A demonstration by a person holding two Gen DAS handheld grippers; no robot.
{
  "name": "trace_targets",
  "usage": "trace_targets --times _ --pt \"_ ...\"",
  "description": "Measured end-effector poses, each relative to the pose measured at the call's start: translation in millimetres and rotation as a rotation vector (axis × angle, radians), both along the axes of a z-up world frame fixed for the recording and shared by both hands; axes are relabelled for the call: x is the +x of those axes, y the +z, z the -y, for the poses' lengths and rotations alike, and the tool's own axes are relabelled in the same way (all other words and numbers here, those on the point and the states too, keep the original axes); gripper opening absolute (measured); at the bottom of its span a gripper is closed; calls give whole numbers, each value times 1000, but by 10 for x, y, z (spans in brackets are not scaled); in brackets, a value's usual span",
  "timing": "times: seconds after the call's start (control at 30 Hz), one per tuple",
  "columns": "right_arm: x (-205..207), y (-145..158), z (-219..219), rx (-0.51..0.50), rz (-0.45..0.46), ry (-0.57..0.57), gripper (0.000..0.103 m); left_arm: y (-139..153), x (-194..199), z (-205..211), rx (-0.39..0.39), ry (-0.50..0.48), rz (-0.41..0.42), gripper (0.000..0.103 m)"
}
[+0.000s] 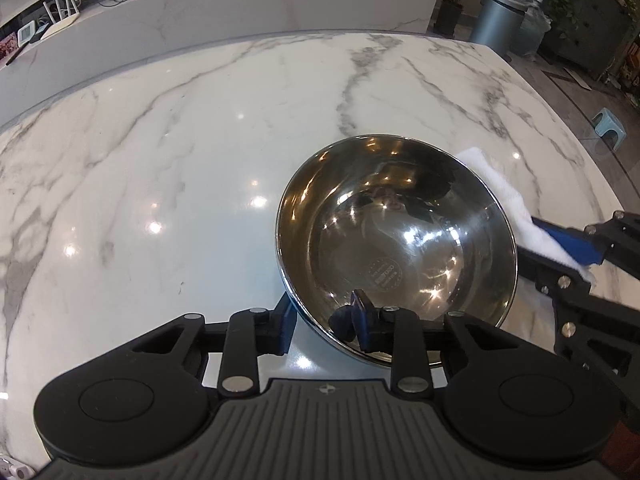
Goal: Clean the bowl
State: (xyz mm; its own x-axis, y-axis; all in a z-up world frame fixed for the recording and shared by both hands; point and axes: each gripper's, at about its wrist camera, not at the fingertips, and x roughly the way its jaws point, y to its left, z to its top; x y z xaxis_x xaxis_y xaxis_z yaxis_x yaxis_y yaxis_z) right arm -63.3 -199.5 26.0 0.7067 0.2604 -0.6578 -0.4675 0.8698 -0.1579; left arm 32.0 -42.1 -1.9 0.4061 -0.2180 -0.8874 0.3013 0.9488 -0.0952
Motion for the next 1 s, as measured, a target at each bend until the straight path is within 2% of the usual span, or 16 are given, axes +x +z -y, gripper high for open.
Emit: trace_targets --times 0.1,0.23,0.4,0.5,0.6,0.73,0.87,1.0 --pt "-9 -50 -50 -22 -15 20 19 -6 -2 5 -4 11 -4 30" --pt "-31 -106 -121 -34 -44 58 19 -39 12 -11 -39 43 -47 40" --pt "-67 -158 -199 -57 -65 96 19 -74 43 -77 -98 84 -93 41" --pt "-62 -169 -211 -62 -70 101 19 -81 48 -88 -107 91 -99 41" --pt "-48 -150 -177 -56 -64 86 19 -72 40 -77 -94 75 -84 39" --pt "-25 -114 -116 -43 -53 60 19 -38 49 -100 -75 71 -57 27" --pt "-28 -38 -42 -15 -18 29 19 -6 56 -117 -57 77 -35 21" --pt "-47 12 -23 -10 13 14 19 9 55 -98 -34 84 -12 19"
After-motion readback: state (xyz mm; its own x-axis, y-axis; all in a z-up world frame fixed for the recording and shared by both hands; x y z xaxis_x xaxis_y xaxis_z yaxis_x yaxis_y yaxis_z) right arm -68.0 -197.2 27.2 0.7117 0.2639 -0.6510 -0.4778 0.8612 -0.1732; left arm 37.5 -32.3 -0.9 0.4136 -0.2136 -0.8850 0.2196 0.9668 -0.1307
